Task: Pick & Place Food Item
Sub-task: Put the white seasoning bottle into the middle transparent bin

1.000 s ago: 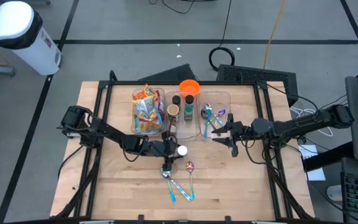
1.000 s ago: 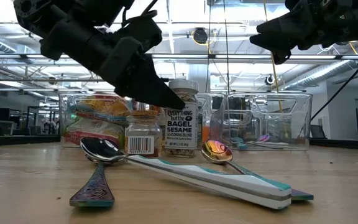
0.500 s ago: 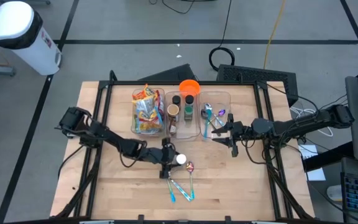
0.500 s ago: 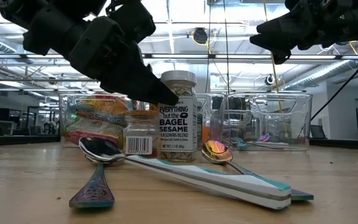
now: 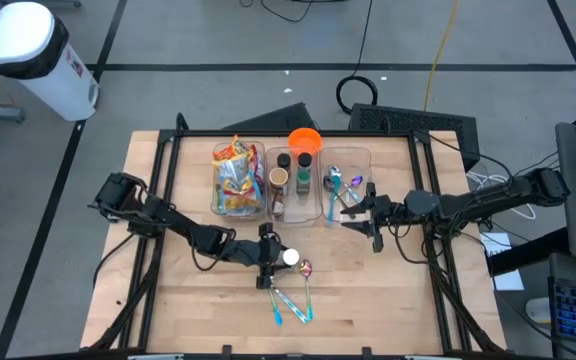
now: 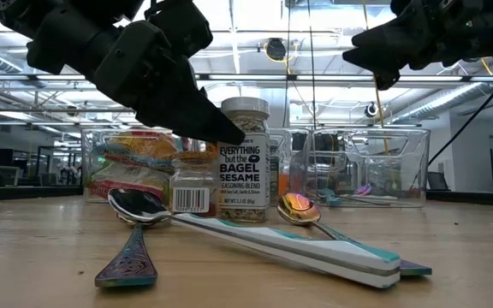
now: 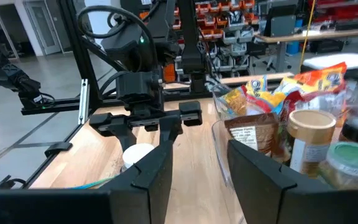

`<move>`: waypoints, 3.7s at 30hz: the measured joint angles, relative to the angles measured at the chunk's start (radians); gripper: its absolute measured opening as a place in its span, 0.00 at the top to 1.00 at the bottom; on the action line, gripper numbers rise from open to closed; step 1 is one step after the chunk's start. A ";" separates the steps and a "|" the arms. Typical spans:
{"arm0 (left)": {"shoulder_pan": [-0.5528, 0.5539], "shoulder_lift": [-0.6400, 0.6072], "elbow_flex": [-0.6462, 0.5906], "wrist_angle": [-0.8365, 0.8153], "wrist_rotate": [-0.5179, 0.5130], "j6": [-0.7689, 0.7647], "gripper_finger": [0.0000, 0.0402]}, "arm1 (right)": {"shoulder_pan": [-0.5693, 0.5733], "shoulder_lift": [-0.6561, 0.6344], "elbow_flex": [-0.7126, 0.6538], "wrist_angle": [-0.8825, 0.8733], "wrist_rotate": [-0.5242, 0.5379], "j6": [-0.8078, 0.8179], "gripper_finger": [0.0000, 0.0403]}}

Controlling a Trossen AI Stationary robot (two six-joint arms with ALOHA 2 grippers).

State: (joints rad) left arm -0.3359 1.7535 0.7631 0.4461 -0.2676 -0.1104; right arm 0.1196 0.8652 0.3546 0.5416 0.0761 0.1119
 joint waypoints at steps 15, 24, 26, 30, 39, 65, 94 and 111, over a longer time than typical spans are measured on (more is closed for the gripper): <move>0.002 0.002 -0.002 0.019 -0.031 0.006 0.49 | 0.171 0.406 0.270 -0.092 0.164 -0.102 0.58; 0.003 0.002 -0.002 0.020 -0.031 0.004 0.45 | 0.168 0.714 0.501 -0.152 0.187 -0.125 0.32; 0.007 0.002 -0.002 0.020 -0.031 0.003 0.46 | 0.162 0.758 0.542 -0.179 0.152 -0.123 0.28; 0.018 0.002 -0.002 0.021 -0.031 0.003 0.49 | 0.151 0.826 0.604 -0.224 0.105 -0.084 0.25; 0.023 0.002 -0.002 0.020 -0.030 -0.006 0.44 | 0.115 0.848 0.628 -0.274 0.090 0.005 0.36; -0.005 -0.090 0.000 0.148 0.002 -0.002 0.28 | 0.122 0.683 0.625 -0.377 -0.007 -0.005 0.52; -0.013 -0.381 0.000 -0.102 0.005 0.052 0.29 | -0.167 0.422 0.625 -0.479 -0.058 -0.020 0.52; -0.013 -0.381 0.000 -0.141 0.005 0.053 0.29 | -0.297 0.663 0.625 -0.508 -0.076 -0.074 0.52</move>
State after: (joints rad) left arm -0.3484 1.3720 0.7628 0.3055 -0.2630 -0.0570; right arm -0.1776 1.5277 0.9794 0.0339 -0.0001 0.0376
